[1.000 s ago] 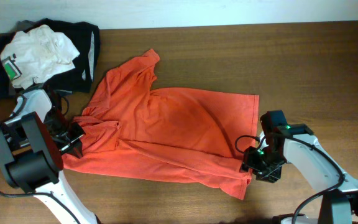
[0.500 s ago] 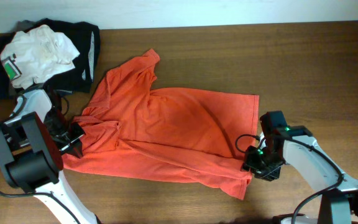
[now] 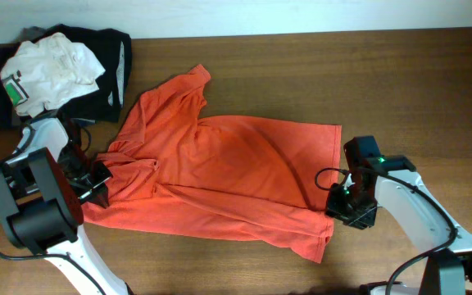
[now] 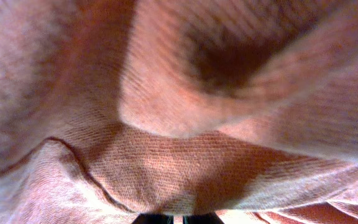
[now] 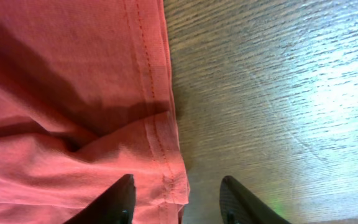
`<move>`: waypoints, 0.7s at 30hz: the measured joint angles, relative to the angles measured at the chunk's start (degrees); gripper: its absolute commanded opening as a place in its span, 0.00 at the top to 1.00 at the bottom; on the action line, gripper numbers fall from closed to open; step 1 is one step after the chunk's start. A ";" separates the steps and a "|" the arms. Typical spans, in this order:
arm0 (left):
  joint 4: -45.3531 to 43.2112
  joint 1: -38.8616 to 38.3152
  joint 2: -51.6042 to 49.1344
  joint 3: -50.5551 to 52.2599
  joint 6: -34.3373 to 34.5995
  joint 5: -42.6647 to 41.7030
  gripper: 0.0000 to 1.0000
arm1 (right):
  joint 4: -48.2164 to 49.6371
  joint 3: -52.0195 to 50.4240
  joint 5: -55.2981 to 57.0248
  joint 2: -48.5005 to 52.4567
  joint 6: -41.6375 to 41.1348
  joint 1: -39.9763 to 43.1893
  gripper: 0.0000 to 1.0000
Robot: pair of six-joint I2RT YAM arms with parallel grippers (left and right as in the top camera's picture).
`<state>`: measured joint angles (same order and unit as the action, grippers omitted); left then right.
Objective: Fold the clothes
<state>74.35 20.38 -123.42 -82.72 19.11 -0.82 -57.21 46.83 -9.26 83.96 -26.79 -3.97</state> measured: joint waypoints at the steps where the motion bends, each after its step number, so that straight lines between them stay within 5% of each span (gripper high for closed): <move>1: 0.00 0.00 0.00 0.00 0.00 0.00 0.93 | 0.13 -0.46 0.02 0.00 -0.02 0.00 0.56; 5: -0.02 0.00 0.00 0.02 0.00 -0.17 0.93 | 4.90 -5.73 -2.45 -0.04 -0.09 -0.04 0.64; 9: -0.09 0.00 0.00 0.02 0.00 -0.20 0.93 | 5.51 -6.03 -3.98 -0.04 -0.15 -0.07 0.96; 15: -0.28 0.00 0.02 0.02 0.17 -0.76 0.99 | 6.64 -5.95 -4.17 -0.04 -0.28 0.09 0.96; 20: -0.42 0.00 0.07 0.02 0.17 -0.85 0.99 | 6.32 5.01 -4.35 0.00 1.31 7.30 0.96; 21: -0.46 0.00 0.09 0.02 0.17 -0.83 0.99 | 6.47 6.67 -4.35 0.00 1.75 8.74 0.87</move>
<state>73.89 20.38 -123.33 -82.70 19.29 -1.65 -50.74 53.49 -13.61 83.96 -25.04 4.78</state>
